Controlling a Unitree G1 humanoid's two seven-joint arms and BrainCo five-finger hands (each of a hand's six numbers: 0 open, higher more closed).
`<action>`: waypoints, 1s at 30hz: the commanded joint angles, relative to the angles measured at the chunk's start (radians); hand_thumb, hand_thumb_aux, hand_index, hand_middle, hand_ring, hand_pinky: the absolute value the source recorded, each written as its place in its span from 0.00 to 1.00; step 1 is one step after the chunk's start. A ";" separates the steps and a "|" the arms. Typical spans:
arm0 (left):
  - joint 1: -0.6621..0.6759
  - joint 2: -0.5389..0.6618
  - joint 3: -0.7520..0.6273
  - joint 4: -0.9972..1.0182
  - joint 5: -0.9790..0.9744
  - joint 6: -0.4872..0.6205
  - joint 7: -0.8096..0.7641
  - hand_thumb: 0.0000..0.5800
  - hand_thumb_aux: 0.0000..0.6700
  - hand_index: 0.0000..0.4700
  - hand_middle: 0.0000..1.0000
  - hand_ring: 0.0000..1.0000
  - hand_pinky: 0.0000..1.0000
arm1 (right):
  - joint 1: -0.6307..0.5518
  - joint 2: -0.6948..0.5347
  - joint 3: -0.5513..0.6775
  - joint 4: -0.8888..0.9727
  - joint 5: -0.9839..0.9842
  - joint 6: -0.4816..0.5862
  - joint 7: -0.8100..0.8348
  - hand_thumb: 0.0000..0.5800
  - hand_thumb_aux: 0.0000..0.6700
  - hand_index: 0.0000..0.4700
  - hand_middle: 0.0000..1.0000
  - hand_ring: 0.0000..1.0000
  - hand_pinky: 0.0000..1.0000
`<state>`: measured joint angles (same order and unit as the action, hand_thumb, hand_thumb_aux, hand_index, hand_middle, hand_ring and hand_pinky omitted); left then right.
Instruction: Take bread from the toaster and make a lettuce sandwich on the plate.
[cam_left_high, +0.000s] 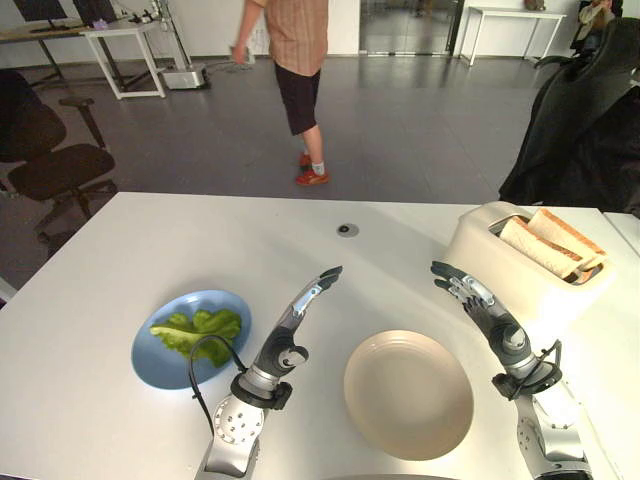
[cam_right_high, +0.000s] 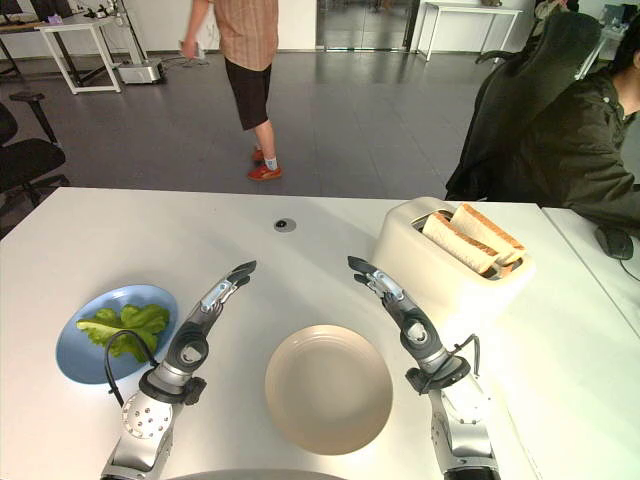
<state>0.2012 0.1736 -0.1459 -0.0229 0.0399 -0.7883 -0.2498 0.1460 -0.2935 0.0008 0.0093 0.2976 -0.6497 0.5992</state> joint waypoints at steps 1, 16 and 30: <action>-0.002 0.006 -0.005 0.011 0.020 0.000 0.002 0.00 0.00 0.00 0.00 0.00 0.00 | -0.006 -0.001 0.001 0.006 0.001 0.010 0.006 0.00 0.00 0.00 0.00 0.00 0.00; -0.006 0.006 -0.006 0.017 0.023 -0.002 0.002 0.00 0.00 0.00 0.00 0.00 0.00 | -0.012 0.002 0.003 0.016 -0.009 0.002 0.011 0.00 0.00 0.00 0.00 0.00 0.00; 0.015 -0.005 -0.071 0.008 -0.022 0.057 -0.034 0.00 0.00 0.00 0.00 0.00 0.00 | -0.097 -0.144 -0.222 -0.288 0.125 0.093 -0.098 0.00 0.00 0.00 0.00 0.00 0.00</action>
<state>0.2097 0.1714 -0.1983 -0.0120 0.0206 -0.7518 -0.2741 0.1428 -0.3344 -0.0848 -0.1929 0.3302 -0.6379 0.5546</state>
